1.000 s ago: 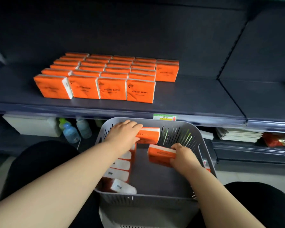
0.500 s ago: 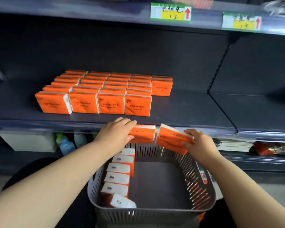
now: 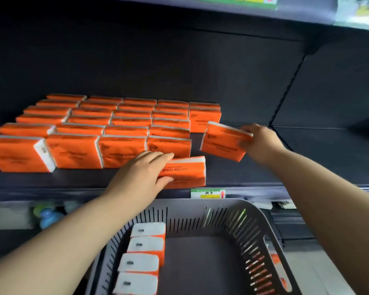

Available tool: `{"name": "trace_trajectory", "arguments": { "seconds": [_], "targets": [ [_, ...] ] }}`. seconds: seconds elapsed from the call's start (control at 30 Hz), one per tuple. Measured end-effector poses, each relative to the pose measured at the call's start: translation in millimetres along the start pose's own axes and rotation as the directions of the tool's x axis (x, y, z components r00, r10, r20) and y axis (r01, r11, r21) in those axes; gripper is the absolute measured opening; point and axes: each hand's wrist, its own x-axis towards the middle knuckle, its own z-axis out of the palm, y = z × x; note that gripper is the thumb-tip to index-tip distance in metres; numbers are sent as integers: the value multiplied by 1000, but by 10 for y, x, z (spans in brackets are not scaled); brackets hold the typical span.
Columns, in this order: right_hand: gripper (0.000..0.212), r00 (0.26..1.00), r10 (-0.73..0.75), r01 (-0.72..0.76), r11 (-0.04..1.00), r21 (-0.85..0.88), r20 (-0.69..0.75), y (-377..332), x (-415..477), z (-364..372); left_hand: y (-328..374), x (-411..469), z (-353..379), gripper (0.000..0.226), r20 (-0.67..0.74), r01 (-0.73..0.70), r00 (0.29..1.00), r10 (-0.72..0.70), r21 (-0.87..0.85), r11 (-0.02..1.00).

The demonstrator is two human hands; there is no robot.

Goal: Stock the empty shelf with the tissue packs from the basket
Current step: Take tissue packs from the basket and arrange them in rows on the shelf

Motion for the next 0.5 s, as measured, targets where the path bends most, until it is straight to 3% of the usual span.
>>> {"name": "trace_trajectory", "arguments": {
  "seconds": [0.23,0.5],
  "targets": [
    [35,1000,31,-30,998,-63,4,-89,758,346,-1,204,92,55,-80,-65,995,62,-32,997],
    [49,999,26,-22,996,-82,47,-165,1269,692,-109,228,193,58,-93,-56,994,52,-41,998]
  ]
}}
